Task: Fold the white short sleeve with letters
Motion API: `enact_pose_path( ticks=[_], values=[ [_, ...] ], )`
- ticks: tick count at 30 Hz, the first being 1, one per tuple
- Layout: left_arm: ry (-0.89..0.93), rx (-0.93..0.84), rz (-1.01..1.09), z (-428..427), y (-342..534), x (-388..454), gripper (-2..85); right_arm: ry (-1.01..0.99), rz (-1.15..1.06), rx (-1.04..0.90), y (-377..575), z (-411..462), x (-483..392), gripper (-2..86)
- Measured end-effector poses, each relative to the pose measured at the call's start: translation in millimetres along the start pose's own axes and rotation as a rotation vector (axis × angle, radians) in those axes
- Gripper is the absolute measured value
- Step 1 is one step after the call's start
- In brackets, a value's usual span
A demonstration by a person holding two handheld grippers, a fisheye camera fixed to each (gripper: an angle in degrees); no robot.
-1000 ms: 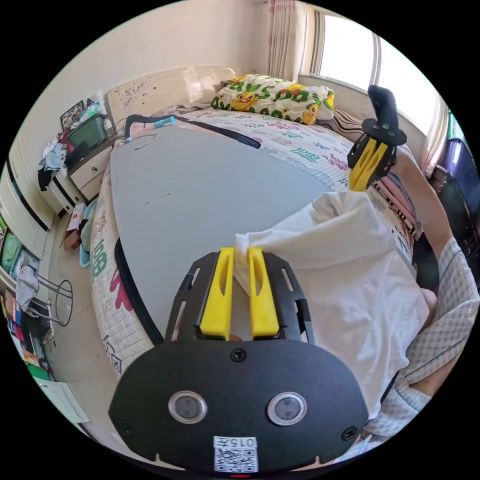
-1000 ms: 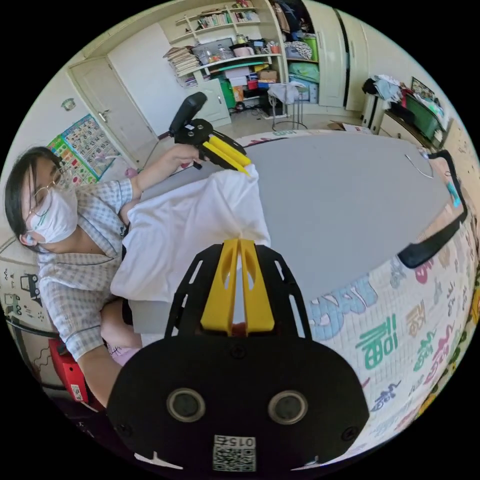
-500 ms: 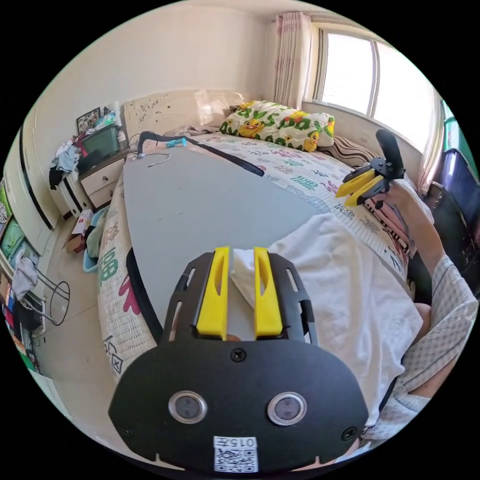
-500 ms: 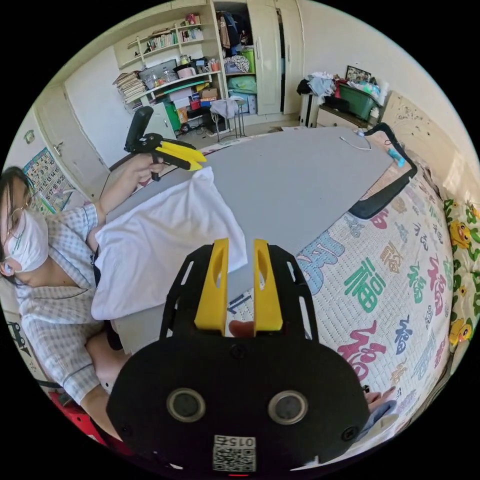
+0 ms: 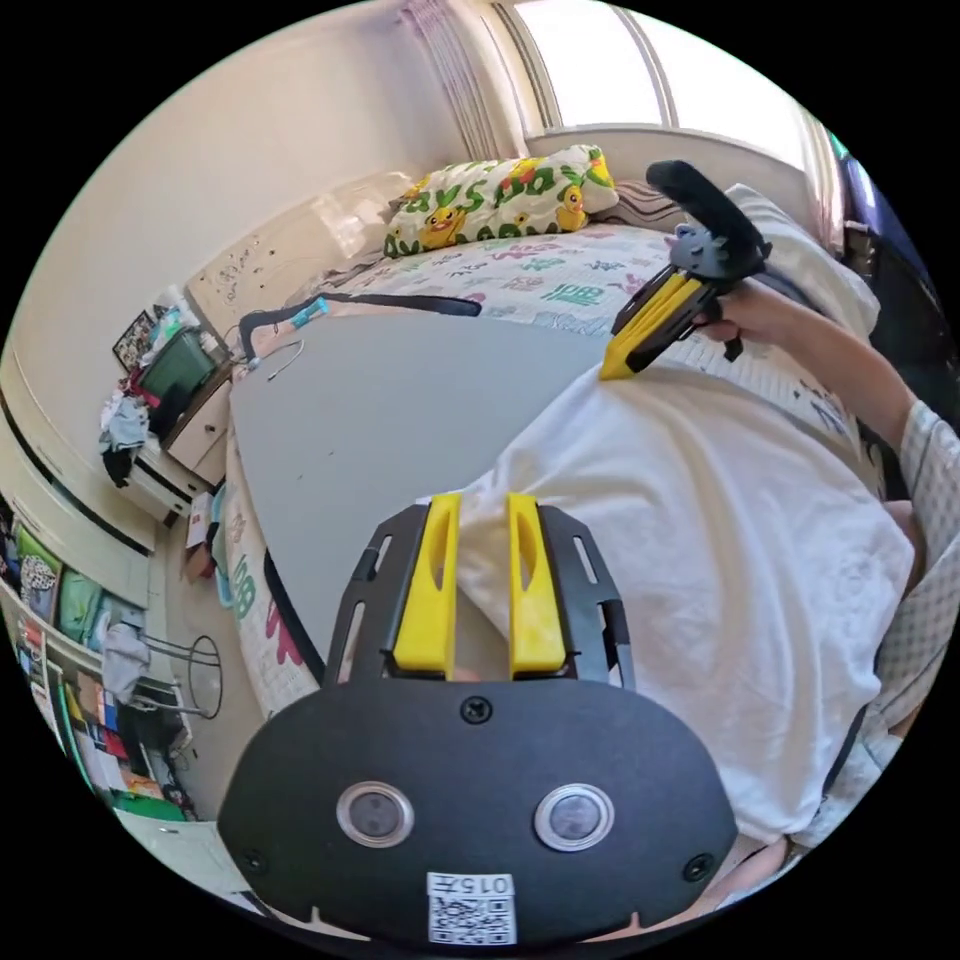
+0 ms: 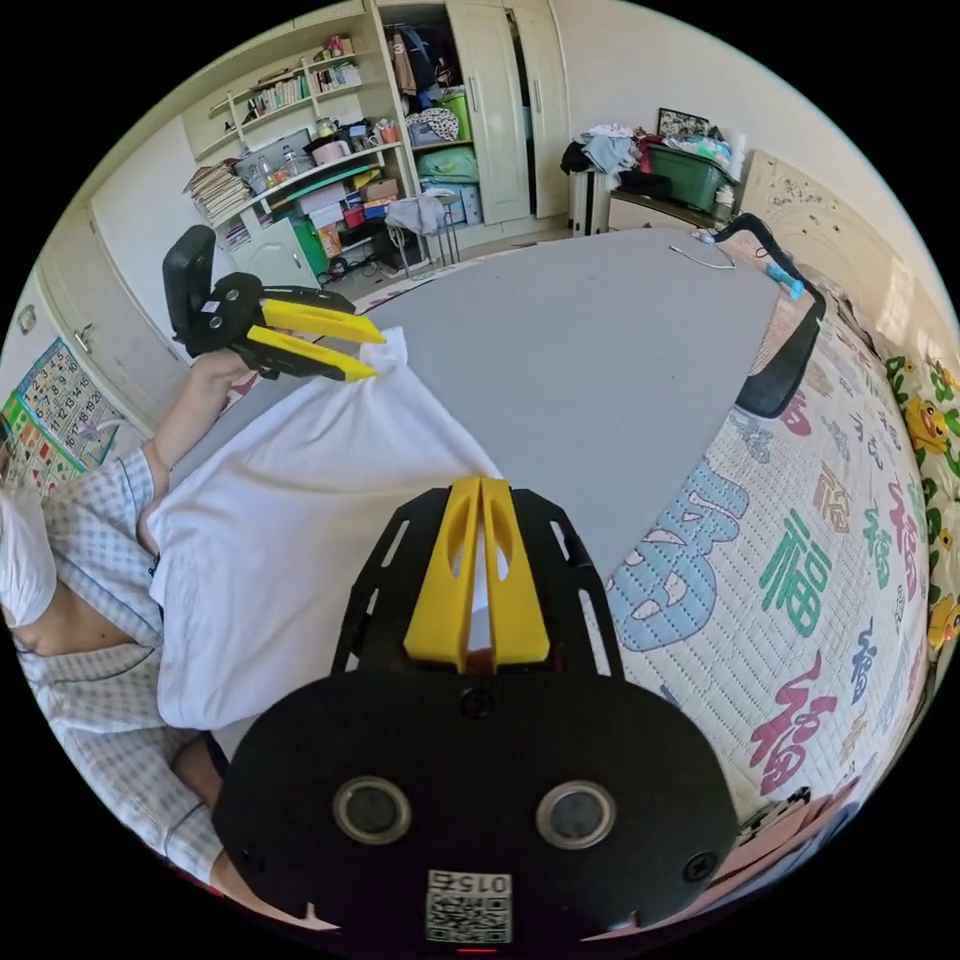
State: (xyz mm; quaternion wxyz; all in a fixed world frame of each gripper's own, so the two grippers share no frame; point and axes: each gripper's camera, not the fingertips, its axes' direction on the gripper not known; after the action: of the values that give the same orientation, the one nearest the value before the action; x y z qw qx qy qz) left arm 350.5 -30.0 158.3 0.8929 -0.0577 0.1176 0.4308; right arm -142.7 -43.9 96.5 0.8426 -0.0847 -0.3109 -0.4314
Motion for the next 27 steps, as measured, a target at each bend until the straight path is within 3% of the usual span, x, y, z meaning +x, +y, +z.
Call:
enact_pose_path(
  ticks=[9, 14, 22, 27],
  values=[
    [0.183, 0.05, -0.164, -15.1, 7.2, -61.1, 7.7, -0.05, 0.105, 0.133, 75.2, -37.8, -22.7, 1.2],
    [0.281, 0.16, -0.165, -58.6, 9.6, -65.4, 7.4, -0.093, 0.042, 0.178, 158.8, -75.5, -113.4, 3.8],
    [0.549, 0.167, -0.046, -173.6, 64.6, 6.9, 8.9, 0.11, -0.171, 0.17, 268.0, -91.5, -236.8, 6.1],
    [0.55, 0.16, 0.002, -224.6, 129.0, 70.6, 9.6, 0.02, -0.246, 0.069, 293.1, -79.4, -267.2, 9.4]
  ],
)
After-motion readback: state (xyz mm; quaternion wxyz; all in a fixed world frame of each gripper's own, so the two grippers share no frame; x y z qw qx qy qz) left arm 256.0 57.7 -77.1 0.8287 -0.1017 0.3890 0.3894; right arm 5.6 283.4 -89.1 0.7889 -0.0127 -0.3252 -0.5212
